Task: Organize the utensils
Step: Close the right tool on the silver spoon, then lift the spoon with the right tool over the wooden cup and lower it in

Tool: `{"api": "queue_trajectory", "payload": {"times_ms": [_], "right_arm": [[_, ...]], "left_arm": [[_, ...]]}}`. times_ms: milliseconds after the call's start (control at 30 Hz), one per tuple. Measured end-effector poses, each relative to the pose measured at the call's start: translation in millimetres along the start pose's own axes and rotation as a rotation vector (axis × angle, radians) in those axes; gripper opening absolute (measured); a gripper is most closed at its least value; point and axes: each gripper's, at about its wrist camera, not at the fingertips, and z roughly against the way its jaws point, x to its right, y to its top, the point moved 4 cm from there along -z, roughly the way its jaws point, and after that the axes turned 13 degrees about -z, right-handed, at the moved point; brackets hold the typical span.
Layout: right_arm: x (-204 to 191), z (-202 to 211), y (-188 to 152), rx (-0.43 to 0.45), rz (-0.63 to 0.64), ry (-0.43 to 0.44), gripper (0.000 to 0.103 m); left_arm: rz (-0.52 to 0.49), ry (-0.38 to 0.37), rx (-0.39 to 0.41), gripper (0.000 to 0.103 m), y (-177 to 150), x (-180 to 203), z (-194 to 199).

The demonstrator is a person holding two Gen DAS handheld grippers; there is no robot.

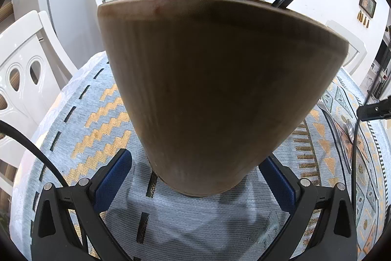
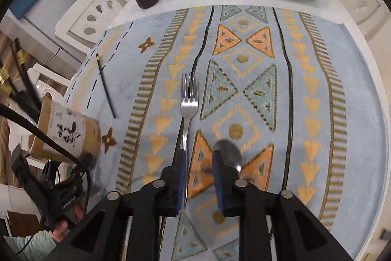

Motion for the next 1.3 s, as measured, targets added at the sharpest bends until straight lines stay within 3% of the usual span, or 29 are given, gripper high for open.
{"api": "queue_trajectory", "payload": {"times_ms": [100,300,567,633,833,1067,1300], "right_arm": [[15,-3,7,-0.025,-0.007,-0.014,0.041],[29,-25,-4,-0.123,0.073,-0.043,0.04],[8,-35,-17,-0.015,0.259,-0.213,0.04],[8,-33,-17,-0.003,0.233,-0.201,0.031],[14,-18,-19,0.034,0.132,-0.128,0.03],[3,48,-38,0.22,0.078,0.001,0.03],[-8,103,-64,0.369,0.051,0.05,0.03]], "left_arm": [[0.0,0.001,-0.001,0.103,0,0,-1],[0.002,0.003,-0.006,0.103,0,0,-3],[0.001,0.003,-0.008,0.103,1,-1,-3],[0.002,0.002,-0.008,0.103,1,-1,-3],[0.004,0.001,-0.009,0.103,1,-2,-3],[0.004,0.002,-0.01,0.103,1,-2,-3],[0.004,0.002,-0.009,0.103,2,-2,-3]]}}
